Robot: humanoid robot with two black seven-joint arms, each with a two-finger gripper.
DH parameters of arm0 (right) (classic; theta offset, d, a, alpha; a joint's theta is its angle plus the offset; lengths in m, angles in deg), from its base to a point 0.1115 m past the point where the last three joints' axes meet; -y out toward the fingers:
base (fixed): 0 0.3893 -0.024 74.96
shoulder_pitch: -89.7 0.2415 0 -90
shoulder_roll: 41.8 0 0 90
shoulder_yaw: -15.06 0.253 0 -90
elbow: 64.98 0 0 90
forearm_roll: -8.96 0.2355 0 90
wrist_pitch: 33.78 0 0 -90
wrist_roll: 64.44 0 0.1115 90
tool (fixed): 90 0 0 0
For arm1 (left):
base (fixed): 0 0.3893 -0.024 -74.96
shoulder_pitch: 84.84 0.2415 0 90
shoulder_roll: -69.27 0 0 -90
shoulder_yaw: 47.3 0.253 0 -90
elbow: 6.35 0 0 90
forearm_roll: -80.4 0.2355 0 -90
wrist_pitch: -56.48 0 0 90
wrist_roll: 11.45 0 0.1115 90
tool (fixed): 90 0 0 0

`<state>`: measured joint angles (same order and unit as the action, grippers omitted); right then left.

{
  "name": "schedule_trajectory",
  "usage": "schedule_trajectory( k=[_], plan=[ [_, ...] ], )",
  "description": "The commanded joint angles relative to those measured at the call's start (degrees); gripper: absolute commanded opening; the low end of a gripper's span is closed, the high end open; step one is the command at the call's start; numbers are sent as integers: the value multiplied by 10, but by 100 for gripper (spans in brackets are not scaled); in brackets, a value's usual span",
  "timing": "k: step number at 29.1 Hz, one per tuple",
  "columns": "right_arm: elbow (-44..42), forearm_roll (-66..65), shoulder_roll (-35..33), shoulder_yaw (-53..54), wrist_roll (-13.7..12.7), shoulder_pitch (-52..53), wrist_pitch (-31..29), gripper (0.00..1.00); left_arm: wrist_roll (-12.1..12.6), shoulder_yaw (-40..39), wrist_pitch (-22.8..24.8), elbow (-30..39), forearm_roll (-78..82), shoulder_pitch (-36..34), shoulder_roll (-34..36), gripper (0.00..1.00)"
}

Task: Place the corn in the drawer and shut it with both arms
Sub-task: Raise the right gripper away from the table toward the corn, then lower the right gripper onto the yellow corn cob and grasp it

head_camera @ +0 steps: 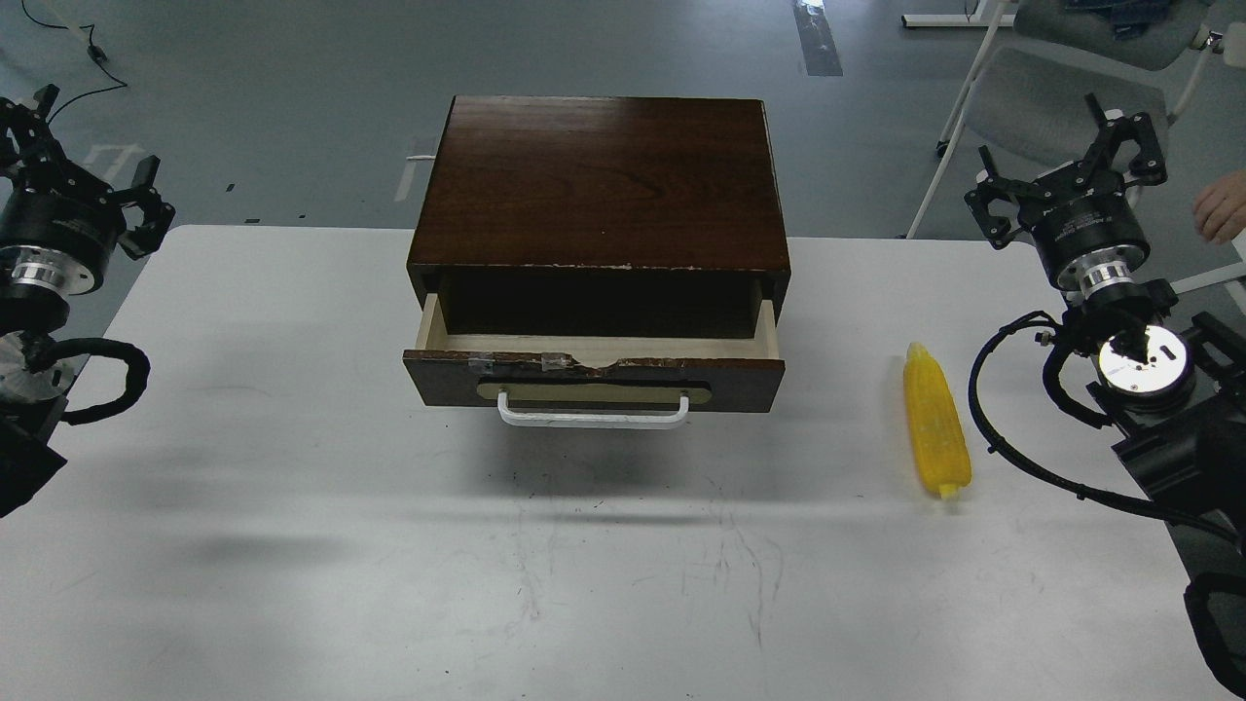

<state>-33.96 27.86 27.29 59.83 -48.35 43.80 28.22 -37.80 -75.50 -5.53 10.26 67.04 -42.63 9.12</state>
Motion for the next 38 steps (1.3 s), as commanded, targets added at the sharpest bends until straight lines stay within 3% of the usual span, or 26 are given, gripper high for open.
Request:
schedule_trajectory(
  k=[1, 12, 17, 24, 29, 38],
  plan=[
    [4, 0, 1, -1, 0, 3, 0, 100, 0, 2, 0, 1, 1, 0, 1, 99],
    [3, -4, -8, -7, 0, 18, 0, 100, 1, 3, 0, 6, 0, -4, 0, 99],
    [17, -91, -66, -28, 0, 47, 0, 100, 0, 3, 0, 7, 0, -2, -1, 99],
    [79, -312, -181, -177, 0, 149, 0, 100, 0, 0, 0, 4, 0, -1, 3, 99],
    [96, -449, -214, -285, -1, 233, 0, 100, -1, 0, 0, 4, -1, -1, 3, 99],
    [146, -695, -212, -478, -13, 330, 0, 100, 2, -44, 0, 4, -1, -1, 2, 99]
  ],
)
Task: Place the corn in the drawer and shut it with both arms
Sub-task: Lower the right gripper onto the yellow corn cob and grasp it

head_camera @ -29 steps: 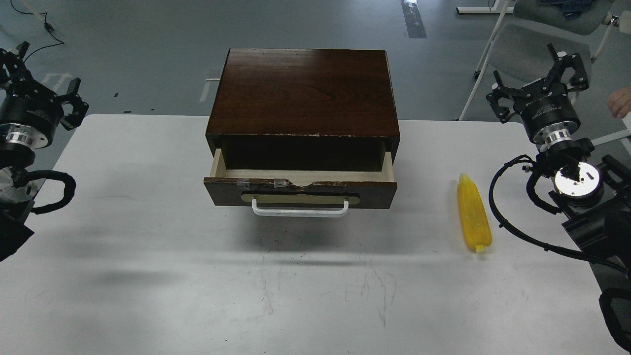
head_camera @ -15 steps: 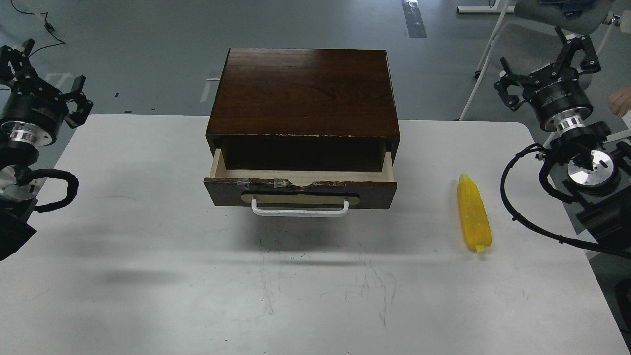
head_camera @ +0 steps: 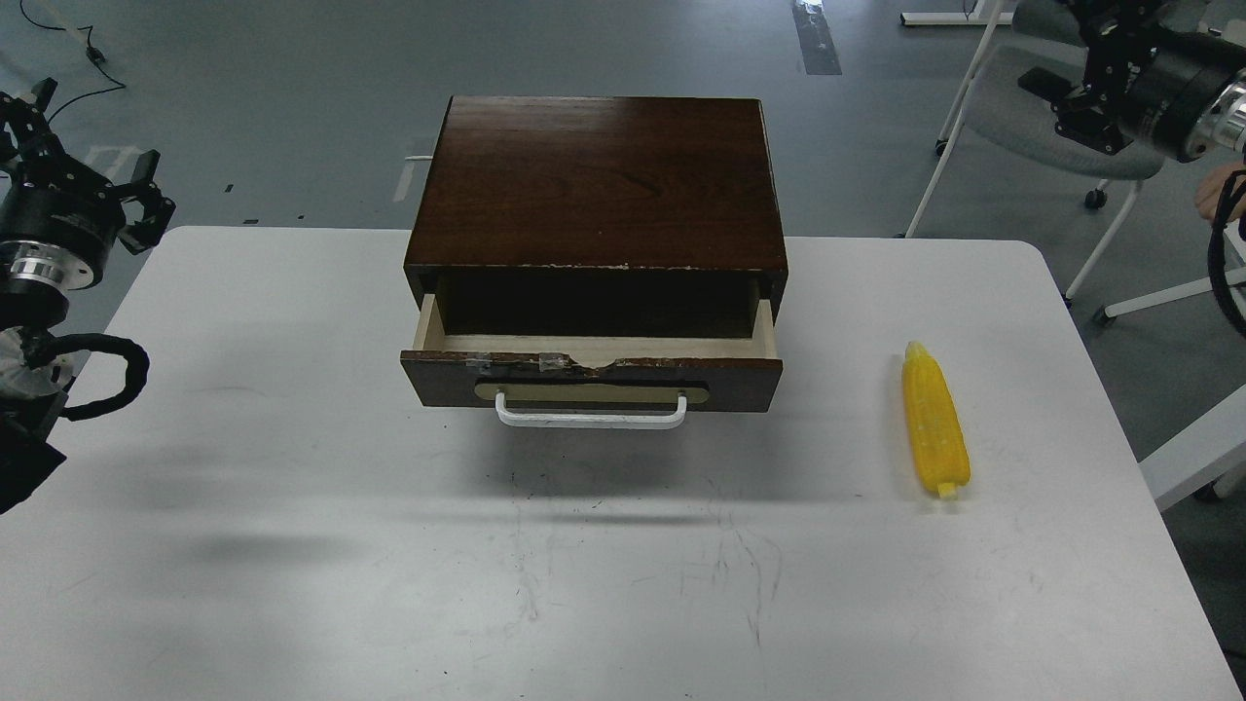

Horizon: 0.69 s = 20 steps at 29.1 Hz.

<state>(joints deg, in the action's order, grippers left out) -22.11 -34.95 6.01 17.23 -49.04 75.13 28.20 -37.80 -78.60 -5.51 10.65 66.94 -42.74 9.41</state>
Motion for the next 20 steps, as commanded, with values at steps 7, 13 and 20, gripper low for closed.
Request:
schedule_trajectory(
  k=[7, 13, 20],
  plan=[
    [113, -142, -1, -96, -104, 10, 0, 100, 3, -12, 0, -2, 1, 1, 4, 99],
    [129, -142, 18, -137, -127, -21, 14, 100, 0, -8, 0, -2, 1, 2, 5, 99],
    [134, -143, 51, -139, -153, -81, 26, 100, 1, -8, 0, -2, 1, 2, 4, 99]
  ],
)
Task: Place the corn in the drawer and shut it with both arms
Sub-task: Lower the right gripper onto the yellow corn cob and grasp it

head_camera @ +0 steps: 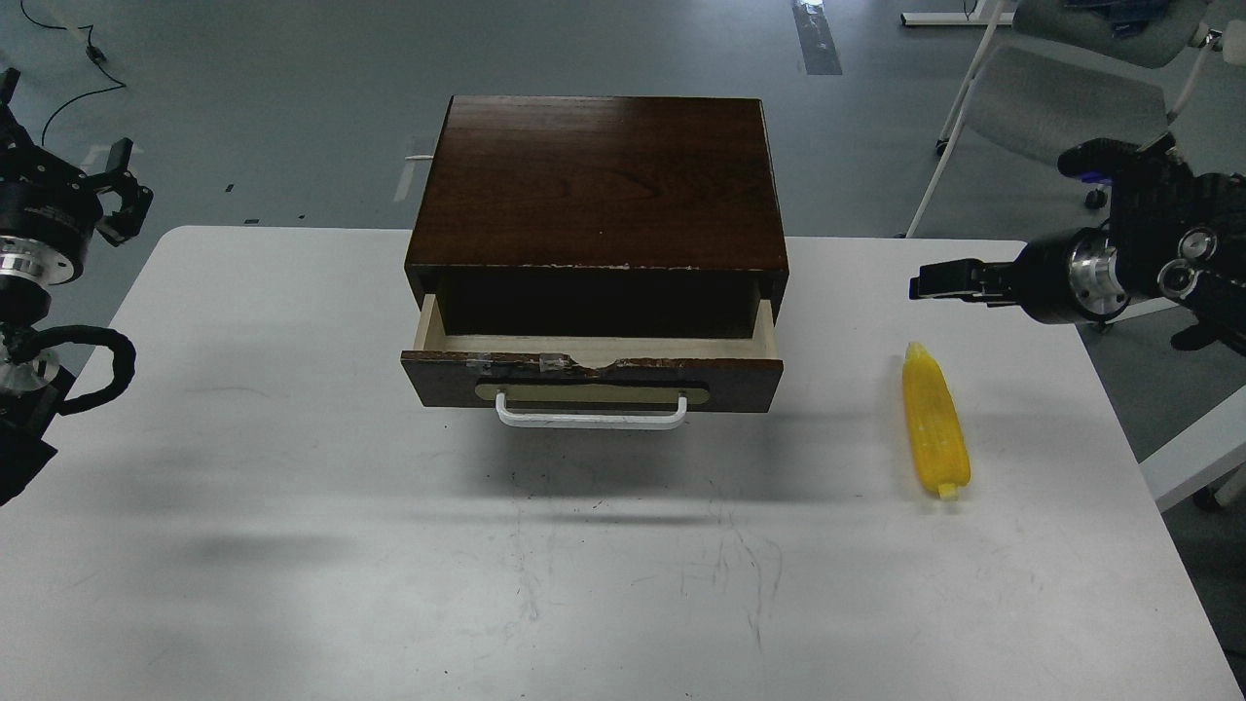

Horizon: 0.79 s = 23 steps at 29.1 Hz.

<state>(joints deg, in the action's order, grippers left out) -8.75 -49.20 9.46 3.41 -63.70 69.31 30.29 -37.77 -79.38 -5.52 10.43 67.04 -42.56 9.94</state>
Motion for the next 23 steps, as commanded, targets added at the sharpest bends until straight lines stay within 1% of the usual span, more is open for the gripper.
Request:
schedule_trajectory(
  k=[1, 8, 10, 12, 14, 17, 18, 19, 21, 22, 23],
  plan=[
    [-1, -1, 24, -1, -7, -30, 11, 100, 0, 0, 0, 2, 0, 1, -2, 99],
    [-1, -9, 28, -1, -6, -68, 40, 100, 1, 1, 0, 2, 0, 0, -1, 99],
    [0, -15, 29, -1, -6, -69, 40, 98, 1, 1, 0, 2, 0, 0, -1, 99],
    [-1, -30, 31, -3, -6, -69, 40, 94, 1, 1, 0, 2, 0, -1, -1, 99],
    [-2, -62, 31, -4, -6, -76, 40, 93, 0, 1, 0, 2, 0, 0, -2, 99],
    [-2, -67, 31, -3, -6, -79, 40, 89, 0, 1, 0, 4, 0, -1, -2, 99],
    [-2, -67, 31, -3, -5, -81, 40, 82, 0, 1, 0, 4, 0, -1, -2, 99],
    [-2, -67, 31, -3, -4, -82, 40, 78, 0, 1, 0, 4, 0, -1, -2, 99],
    [-2, -67, 31, -3, -3, -82, 40, 60, 0, 1, 0, 4, 0, -1, -2, 99],
    [-2, -67, 31, -3, -3, -83, 40, 40, 0, 1, 0, 4, 0, -1, -2, 99],
    [-2, -67, 31, -3, -3, -83, 40, 30, 1, 1, 0, 4, 0, -1, -2, 99]
  ],
)
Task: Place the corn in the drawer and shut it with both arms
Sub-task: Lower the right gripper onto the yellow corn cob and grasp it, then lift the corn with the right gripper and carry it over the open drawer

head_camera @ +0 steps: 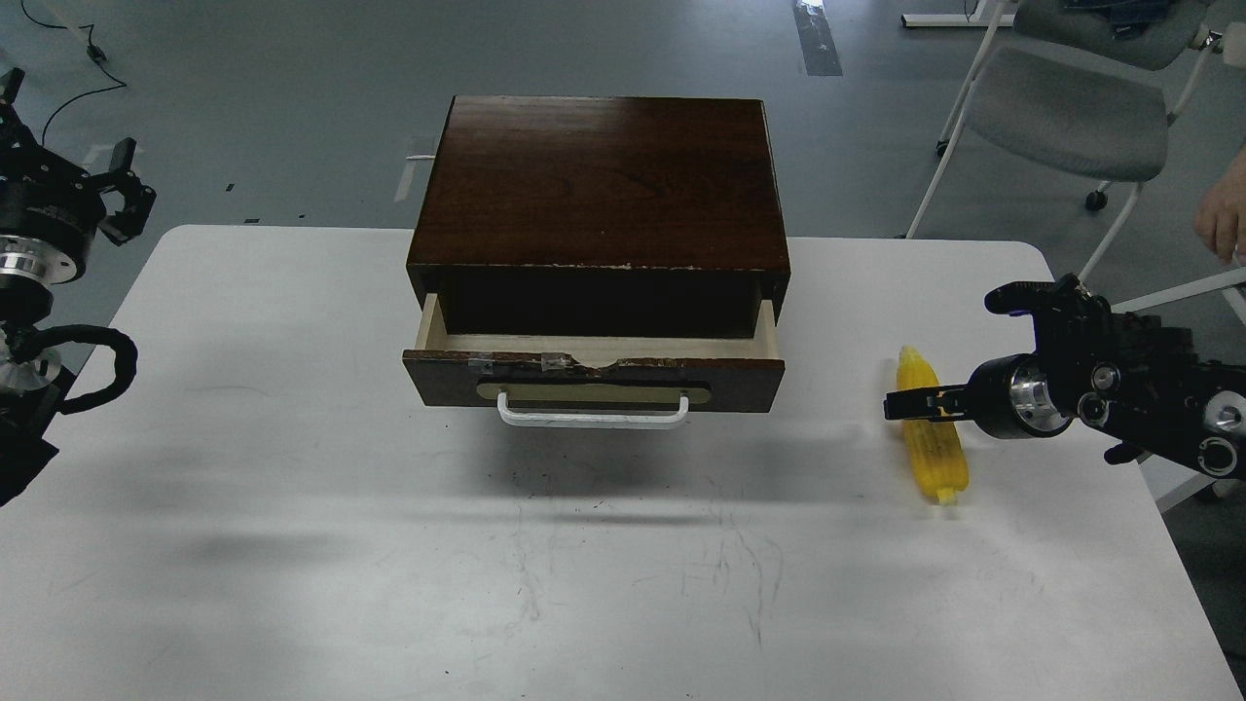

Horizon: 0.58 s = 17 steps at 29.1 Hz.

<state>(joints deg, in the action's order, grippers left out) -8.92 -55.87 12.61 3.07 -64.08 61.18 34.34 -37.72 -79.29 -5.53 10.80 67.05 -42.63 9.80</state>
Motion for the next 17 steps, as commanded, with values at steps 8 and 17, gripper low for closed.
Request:
schedule_trajectory(
  k=[8, 17],
  plan=[
    [4, 2, -20, 11, 3, 42, 19, 24, -1, 1, 0, 1, 0, -2, 1, 99],
    [73, -35, -56, 6, 23, 266, 38, 19, 6, 3, 0, 1, 4, -7, 23, 99]
  ],
)
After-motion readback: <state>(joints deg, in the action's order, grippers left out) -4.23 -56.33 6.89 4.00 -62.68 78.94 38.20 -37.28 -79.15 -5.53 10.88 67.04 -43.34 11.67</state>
